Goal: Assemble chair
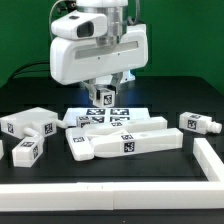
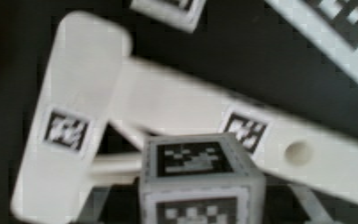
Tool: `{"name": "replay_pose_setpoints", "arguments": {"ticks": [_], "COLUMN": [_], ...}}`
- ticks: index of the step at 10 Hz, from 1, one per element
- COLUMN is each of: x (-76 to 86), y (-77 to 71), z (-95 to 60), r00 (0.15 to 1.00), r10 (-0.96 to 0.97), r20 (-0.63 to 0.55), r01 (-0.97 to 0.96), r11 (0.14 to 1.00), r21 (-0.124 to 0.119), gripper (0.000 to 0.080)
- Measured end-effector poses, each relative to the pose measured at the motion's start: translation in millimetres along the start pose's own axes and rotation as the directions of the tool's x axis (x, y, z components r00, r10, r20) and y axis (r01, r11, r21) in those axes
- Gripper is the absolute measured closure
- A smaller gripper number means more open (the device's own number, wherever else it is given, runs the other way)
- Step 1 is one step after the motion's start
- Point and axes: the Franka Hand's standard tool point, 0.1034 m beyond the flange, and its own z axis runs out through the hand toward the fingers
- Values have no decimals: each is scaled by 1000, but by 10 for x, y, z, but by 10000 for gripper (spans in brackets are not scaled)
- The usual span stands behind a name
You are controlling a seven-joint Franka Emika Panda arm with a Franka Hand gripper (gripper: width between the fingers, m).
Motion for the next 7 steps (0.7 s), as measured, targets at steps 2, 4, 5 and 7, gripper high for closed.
{"name": "replay_pose_setpoints", "arguments": {"ticks": [2,4,5,7], "x": [-16,-167,-274,-449], "y": [-14,-130,-215,-433], "z": [21,205,317,587], "r00": [1000,1000,999,998], "r10": [0,17,28,48], "r20": [6,10,27,27], "r01": [0,-17,-29,-49], "r11": [1000,1000,999,998], "r21": [5,11,27,36], "gripper": [515,515,515,515]}}
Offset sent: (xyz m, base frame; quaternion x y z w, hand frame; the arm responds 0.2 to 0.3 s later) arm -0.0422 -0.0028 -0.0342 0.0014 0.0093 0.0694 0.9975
